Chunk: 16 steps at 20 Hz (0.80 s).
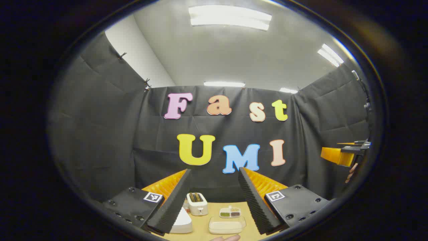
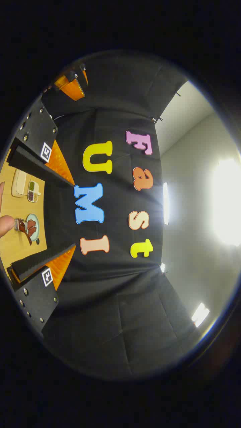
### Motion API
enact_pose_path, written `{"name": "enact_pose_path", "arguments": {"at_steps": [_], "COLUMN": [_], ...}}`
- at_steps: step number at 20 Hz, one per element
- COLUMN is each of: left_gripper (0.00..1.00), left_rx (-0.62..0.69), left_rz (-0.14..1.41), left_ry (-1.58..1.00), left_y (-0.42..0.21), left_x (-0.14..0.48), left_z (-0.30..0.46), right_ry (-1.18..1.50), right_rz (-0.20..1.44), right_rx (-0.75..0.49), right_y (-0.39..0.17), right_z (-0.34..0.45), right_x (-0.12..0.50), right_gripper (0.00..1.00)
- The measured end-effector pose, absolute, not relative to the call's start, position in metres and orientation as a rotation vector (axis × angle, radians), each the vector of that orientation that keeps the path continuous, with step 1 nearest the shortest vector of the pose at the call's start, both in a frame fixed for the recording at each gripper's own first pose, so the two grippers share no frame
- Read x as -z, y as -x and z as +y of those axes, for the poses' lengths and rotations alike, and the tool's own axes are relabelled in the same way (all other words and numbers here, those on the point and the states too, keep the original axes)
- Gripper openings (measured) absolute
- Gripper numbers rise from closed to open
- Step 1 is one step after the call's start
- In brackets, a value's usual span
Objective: Close the left gripper, press the button to open the rice cooker; take a wooden spoon from the chopstick holder with the right hand, scoop a spoonful of rice and pour it into the rice cooker, then put the wooden spoon back into the chopstick holder.
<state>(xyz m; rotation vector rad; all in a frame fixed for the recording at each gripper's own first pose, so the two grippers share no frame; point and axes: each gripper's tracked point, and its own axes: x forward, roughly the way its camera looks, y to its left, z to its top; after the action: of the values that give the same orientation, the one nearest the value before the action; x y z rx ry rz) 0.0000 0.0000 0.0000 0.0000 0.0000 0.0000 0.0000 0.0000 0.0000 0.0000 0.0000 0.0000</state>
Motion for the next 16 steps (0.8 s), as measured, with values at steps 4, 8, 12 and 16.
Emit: {"name": "enact_pose_path", "arguments": {"at_steps": [4, 8, 12, 16], "left_gripper": [0.96, 0.96, 0.96, 0.96], "left_rx": [0.001, 0.0, -0.008, -0.015], "left_rz": [-0.007, 0.003, 0.003, 0.009], "left_ry": [-0.017, -0.018, -0.016, -0.015], "left_y": [0.004, 0.005, 0.006, 0.008], "left_x": [-0.004, -0.003, -0.004, -0.001], "left_z": [-0.007, -0.011, -0.012, -0.013], "right_ry": [-0.016, -0.031, -0.013, -0.002], "right_rz": [0.01, 0.008, 0.003, 0.002], "right_rx": [0.0, -0.004, -0.006, -0.012], "right_y": [0.0, 0.002, 0.003, 0.003], "right_z": [-0.006, -0.01, -0.012, -0.012], "right_x": [0.003, 0.002, 0.002, 0.004], "right_gripper": [0.99, 0.98, 0.99, 0.98]}}
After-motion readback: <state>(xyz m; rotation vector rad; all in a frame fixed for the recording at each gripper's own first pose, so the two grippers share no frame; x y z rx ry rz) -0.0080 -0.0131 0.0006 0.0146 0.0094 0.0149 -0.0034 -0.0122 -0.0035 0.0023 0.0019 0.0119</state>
